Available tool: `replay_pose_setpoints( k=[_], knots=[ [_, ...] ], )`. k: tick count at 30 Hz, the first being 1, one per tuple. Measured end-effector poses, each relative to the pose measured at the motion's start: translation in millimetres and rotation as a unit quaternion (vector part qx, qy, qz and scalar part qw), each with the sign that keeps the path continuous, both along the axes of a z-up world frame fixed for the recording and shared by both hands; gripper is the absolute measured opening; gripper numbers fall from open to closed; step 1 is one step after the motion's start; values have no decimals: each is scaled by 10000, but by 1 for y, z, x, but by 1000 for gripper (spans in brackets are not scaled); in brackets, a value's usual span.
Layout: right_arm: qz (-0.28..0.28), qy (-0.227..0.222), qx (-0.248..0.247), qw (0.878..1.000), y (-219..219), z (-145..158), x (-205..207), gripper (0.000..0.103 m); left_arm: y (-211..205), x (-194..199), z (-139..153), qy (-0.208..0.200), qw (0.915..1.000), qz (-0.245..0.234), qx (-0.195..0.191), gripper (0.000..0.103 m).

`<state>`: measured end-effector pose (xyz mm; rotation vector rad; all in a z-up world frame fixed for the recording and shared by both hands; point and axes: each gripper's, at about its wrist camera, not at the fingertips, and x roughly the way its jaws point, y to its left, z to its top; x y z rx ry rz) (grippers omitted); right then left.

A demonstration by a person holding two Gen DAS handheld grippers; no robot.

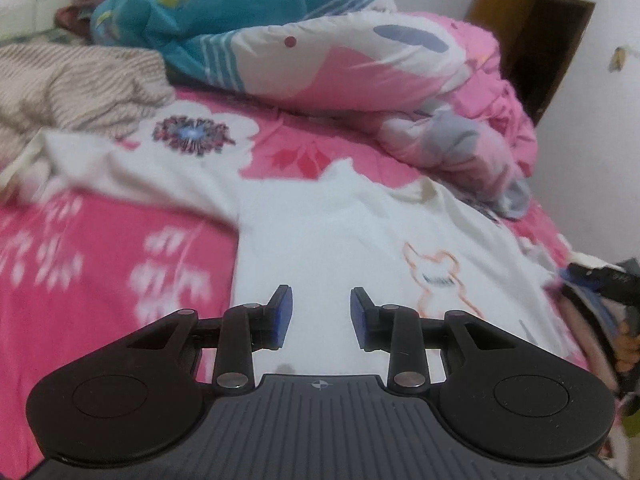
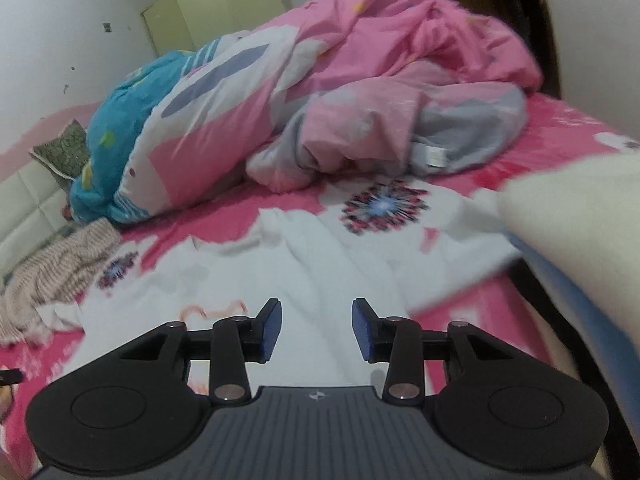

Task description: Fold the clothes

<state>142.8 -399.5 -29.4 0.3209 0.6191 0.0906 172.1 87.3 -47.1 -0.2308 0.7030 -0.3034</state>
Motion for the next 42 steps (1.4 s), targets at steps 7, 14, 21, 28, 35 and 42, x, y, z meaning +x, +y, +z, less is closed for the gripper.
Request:
replay_pose_setpoints(
  k=[7,14,21,28,35,42],
  knots=[
    [706,-37,-287,9971,21,-6,124,58,-19,94,-28,14,9993,185,333,32],
    [1768,214,5,9840,92,-16,227,62,-14,102,-68,129,9985,488,-220,32],
    [2371,1192,-92,9641,190,-41,323,66,-3,86,-85,-64,9970,544,-538,32],
    [2156,2268,-536,9483,253,-56,367,64,-3,84,-89,-96,9970,511,-575,32],
    [1875,1842,-715,9622,265,-60,363,9,-8,77,-89,-164,9979,584,-207,32],
    [1324,437,-147,9901,225,-50,337,7,-15,72,-88,-222,9974,662,190,32]
  ],
)
